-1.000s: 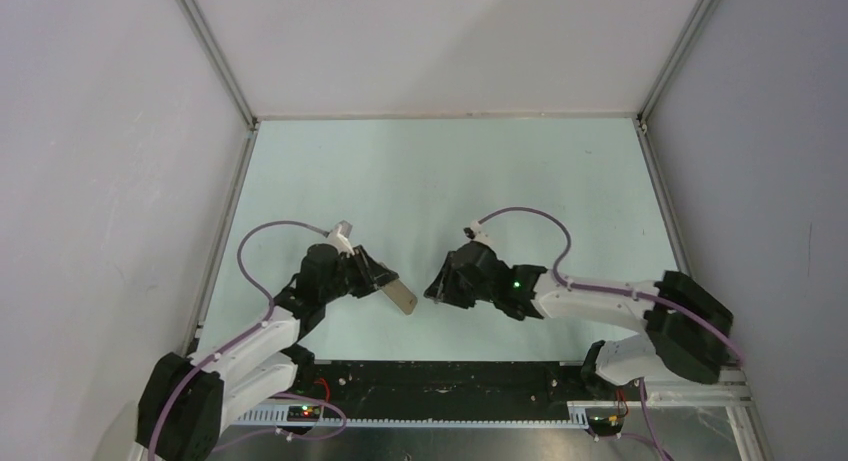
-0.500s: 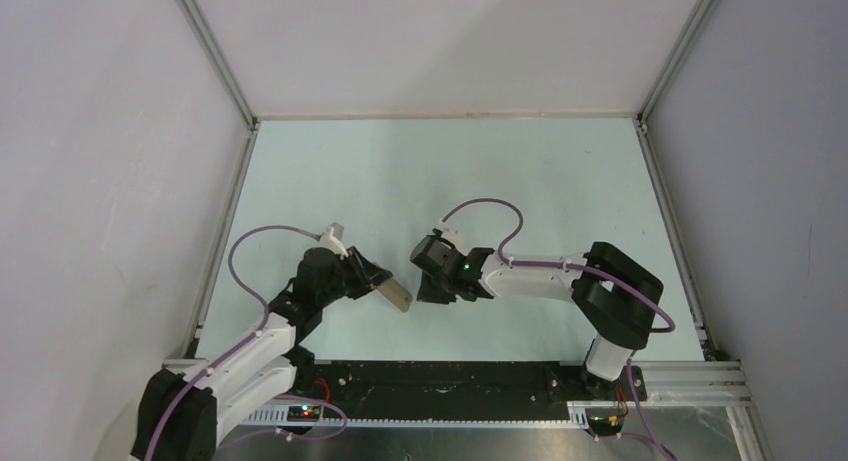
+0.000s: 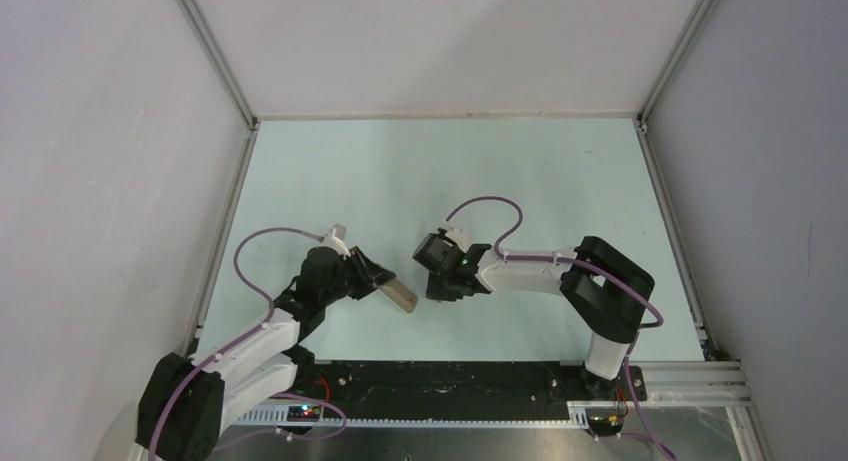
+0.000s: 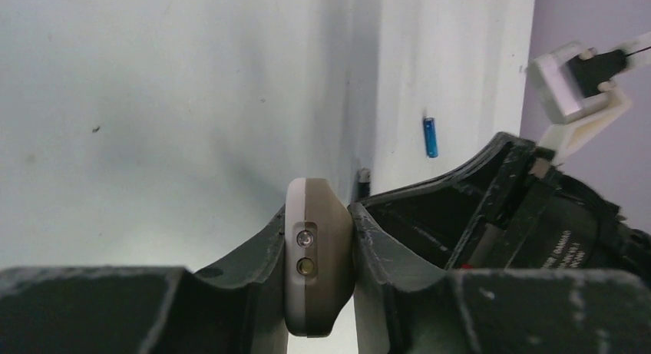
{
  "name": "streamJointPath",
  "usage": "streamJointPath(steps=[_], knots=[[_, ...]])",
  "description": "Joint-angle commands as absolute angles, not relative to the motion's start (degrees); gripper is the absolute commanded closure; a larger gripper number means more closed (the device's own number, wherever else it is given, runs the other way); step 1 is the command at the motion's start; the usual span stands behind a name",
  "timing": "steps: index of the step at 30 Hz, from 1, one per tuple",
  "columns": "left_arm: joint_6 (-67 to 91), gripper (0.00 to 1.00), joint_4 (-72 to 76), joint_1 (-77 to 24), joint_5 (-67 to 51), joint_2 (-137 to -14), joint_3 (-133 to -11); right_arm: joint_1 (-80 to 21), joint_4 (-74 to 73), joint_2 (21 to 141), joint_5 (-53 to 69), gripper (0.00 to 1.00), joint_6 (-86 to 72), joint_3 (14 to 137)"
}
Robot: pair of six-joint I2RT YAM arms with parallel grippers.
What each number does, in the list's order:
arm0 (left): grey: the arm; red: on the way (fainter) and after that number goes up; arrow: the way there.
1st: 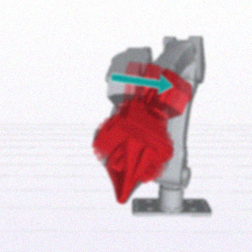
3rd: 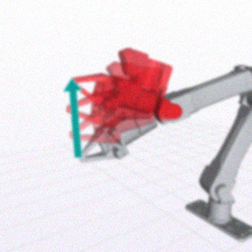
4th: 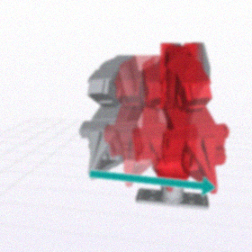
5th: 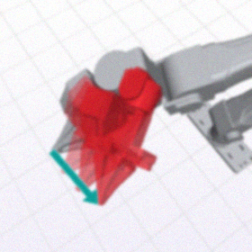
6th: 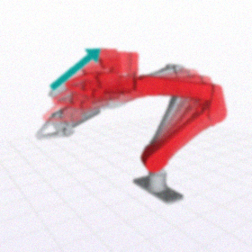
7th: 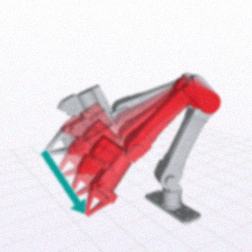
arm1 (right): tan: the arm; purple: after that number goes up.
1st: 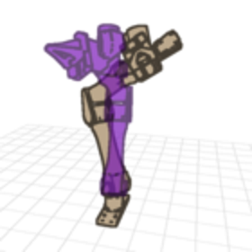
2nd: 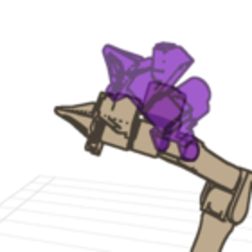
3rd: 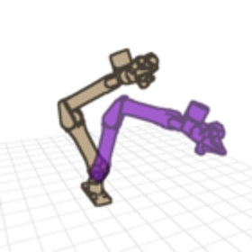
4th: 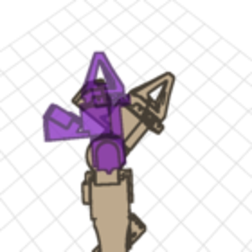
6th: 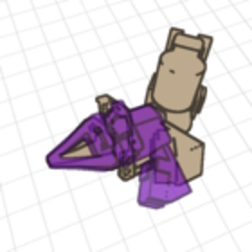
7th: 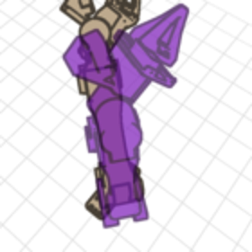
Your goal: Load the batteries into the remote control
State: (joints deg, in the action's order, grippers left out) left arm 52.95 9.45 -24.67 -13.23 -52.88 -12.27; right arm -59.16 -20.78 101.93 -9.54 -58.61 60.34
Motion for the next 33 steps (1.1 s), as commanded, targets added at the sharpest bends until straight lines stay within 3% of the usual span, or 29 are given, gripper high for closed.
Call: streamJointPath(steps=[1,4,8,13,18,24,33], knots=[[52.6,0.62,6.3,-24.7,-13.3,-53.4,-8.9,-58.9,-25.8,100.5,-14.8,0.76,-58.0,60.6],[54.3,0.5,6.3,-24.7,-13.4,-51.8,-7.7,-59.4,-26.9,99.7,-16.2,0.76,-58.6,60.6],[57.1,0.24,6.2,-24.8,-13.0,-49.3,-5.7,-60.2,-28.0,98.4,-17.5,0.75,-59.3,60.5],[59.1,0.13,2.4,-24.7,-10.0,-46.3,-5.0,-61.2,-27.5,96.0,-16.8,0.73,-58.8,60.5],[59.7,0.03,-12.8,-24.7,-3.9,-41.9,-7.8,-62.7,-27.7,92.6,-16.5,0.61,-59.2,60.6],[59.1,0.02,-19.3,-24.7,-0.3,-41.3,-11.2,-64.3,-26.9,90.5,-14.2,0.54,-61.7,60.4],[49.2,0.22,-23.4,-24.8,5.1,-44.8,-18.6,-66.5,-19.0,92.0,-9.9,0.53,-68.8,58.7]])
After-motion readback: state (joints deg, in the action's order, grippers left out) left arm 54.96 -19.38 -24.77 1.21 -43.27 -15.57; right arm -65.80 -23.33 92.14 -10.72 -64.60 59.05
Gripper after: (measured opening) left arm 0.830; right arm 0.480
